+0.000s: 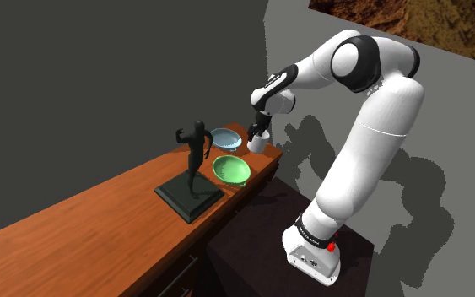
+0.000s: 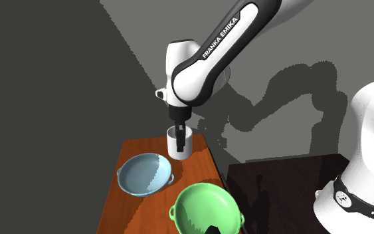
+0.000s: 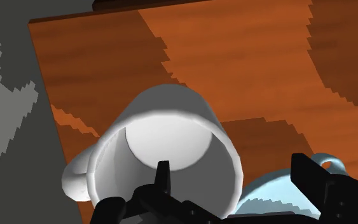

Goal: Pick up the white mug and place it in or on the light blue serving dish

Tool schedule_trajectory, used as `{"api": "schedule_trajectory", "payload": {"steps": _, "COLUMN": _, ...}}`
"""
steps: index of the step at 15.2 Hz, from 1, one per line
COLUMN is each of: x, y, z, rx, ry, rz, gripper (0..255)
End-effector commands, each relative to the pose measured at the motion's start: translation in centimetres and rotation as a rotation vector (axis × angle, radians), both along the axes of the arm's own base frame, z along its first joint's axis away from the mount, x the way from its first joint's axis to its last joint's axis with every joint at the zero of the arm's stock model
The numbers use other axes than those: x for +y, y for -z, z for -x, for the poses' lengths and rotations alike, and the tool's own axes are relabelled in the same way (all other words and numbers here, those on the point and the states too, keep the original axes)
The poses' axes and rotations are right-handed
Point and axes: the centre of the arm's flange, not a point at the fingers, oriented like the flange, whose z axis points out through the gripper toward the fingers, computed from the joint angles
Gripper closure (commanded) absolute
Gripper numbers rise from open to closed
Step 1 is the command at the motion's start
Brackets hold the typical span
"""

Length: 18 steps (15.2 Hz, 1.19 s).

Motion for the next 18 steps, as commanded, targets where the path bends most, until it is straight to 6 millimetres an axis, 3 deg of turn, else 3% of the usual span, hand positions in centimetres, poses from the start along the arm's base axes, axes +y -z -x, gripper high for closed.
{"api": "schedule_trajectory", "payload": {"steps": 1, "x": 0.0, "y": 0.0, "z": 0.0, "rx": 0.000, "ry": 0.000, "rz": 0.000, "gripper": 0}}
{"api": "schedule_trajectory", "payload": {"steps": 4, "x": 0.0, "y": 0.0, "z": 0.0, "rx": 0.000, "ry": 0.000, "rz": 0.000, "gripper": 0}}
{"api": "schedule_trajectory", "payload": {"steps": 5, "x": 0.0, "y": 0.0, "z": 0.0, "rx": 0.000, "ry": 0.000, "rz": 0.000, "gripper": 255}}
{"api": "schedule_trajectory", "payload": {"steps": 14, "x": 0.0, "y": 0.0, "z": 0.0, "rx": 0.000, "ry": 0.000, "rz": 0.000, "gripper": 255}}
{"api": "schedule_trajectory", "payload": {"steps": 18, "x": 0.0, "y": -2.1, "z": 0.0, "rx": 0.000, "ry": 0.000, "rz": 0.000, "gripper": 255}}
